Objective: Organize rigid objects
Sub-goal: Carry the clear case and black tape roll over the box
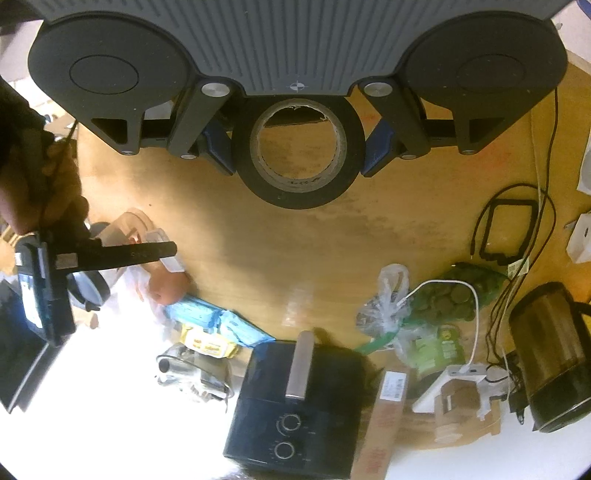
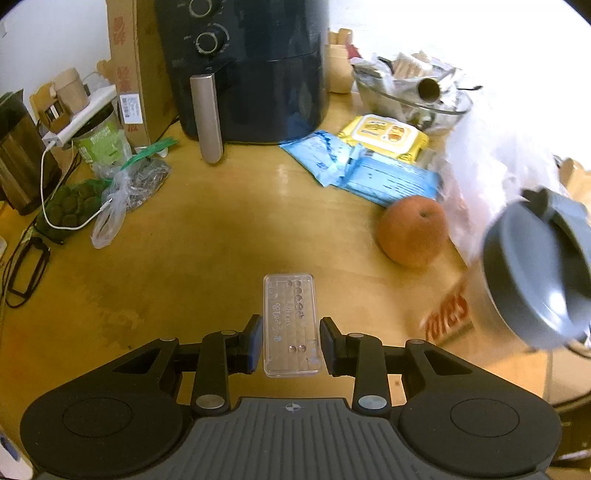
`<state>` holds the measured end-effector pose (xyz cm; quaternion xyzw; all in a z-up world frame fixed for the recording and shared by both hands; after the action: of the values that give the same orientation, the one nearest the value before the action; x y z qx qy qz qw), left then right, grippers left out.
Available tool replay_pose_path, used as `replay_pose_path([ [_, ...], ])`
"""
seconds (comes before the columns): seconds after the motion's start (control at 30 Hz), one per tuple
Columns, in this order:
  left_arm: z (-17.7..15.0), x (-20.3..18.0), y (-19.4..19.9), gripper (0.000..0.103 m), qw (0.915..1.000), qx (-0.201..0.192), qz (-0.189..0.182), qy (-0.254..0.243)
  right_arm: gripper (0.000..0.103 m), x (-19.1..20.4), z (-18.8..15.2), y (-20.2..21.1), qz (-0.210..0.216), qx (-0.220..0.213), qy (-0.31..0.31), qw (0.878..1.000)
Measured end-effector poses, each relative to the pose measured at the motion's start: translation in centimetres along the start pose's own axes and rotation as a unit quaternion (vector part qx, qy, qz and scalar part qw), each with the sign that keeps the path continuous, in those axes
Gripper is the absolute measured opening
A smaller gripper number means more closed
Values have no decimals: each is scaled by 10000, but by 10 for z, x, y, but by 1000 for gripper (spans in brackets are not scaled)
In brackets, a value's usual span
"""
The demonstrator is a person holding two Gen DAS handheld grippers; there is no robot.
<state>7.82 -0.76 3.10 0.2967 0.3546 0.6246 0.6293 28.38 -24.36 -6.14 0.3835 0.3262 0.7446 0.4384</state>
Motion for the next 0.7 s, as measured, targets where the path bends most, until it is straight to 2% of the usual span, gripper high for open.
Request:
replay_pose_path([
  [0.33, -1, -11, 2, 73, 9997, 114, -112, -208, 36, -6, -24, 41, 125, -1, -294, 9995],
  [0.7, -14, -25, -7, 72, 9970, 547, -350, -412, 36, 6, -67, 73, 444, 311, -390, 9978],
])
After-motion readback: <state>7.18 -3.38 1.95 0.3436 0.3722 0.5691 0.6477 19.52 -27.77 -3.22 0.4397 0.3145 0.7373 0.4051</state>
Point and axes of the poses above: each gripper's, at about its wrist camera, not at the fingertips, and y roughly against the way its jaws point, x to its left, z to its top, the point moved 2 cm from there along -y, roughly the way its jaws point, and after that the axes turned 8 degrees about -y, right-handed, at the moved point
